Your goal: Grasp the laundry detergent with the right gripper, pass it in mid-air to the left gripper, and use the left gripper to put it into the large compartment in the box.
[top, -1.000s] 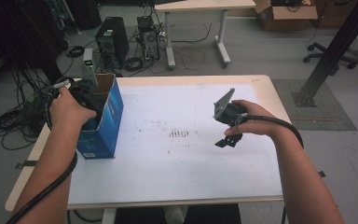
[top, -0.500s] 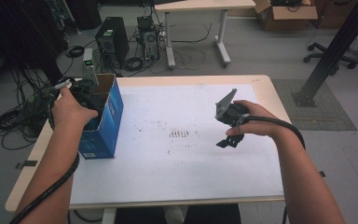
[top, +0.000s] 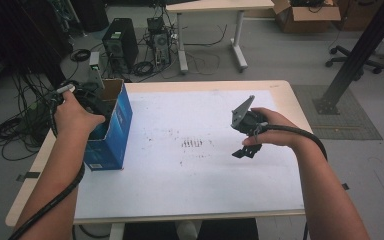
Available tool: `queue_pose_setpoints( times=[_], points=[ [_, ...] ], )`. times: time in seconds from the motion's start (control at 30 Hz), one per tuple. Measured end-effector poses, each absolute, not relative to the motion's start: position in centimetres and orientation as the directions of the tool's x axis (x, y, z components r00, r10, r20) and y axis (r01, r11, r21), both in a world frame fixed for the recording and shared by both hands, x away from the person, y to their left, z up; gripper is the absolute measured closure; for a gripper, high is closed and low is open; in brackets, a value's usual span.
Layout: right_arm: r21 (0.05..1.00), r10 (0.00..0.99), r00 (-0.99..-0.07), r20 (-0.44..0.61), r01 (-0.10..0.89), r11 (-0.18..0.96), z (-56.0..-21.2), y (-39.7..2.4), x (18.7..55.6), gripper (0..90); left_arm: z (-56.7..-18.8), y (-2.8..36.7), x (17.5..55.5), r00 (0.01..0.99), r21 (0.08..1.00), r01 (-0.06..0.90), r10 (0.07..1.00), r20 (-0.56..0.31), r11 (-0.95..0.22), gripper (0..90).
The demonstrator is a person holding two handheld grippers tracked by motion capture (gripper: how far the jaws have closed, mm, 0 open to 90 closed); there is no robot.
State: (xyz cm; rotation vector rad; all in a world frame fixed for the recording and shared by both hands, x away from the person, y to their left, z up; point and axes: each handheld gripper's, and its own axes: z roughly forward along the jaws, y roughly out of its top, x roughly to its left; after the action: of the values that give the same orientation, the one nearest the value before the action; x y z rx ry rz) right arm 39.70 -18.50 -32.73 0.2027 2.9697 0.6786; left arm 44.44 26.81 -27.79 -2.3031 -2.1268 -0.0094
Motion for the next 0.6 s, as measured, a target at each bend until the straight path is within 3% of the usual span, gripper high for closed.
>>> queue_pose_setpoints(
  times=[0.6],
  points=[
    [0.448, 0.147, -0.987, -0.068, 0.101, 0.888, -32.2, -18.4, 39.6, 3.1, -24.9, 26.8, 43.7, 0.061, 0.023, 0.998, 0.998, 0.020, -0.061, 23.9]
  ],
)
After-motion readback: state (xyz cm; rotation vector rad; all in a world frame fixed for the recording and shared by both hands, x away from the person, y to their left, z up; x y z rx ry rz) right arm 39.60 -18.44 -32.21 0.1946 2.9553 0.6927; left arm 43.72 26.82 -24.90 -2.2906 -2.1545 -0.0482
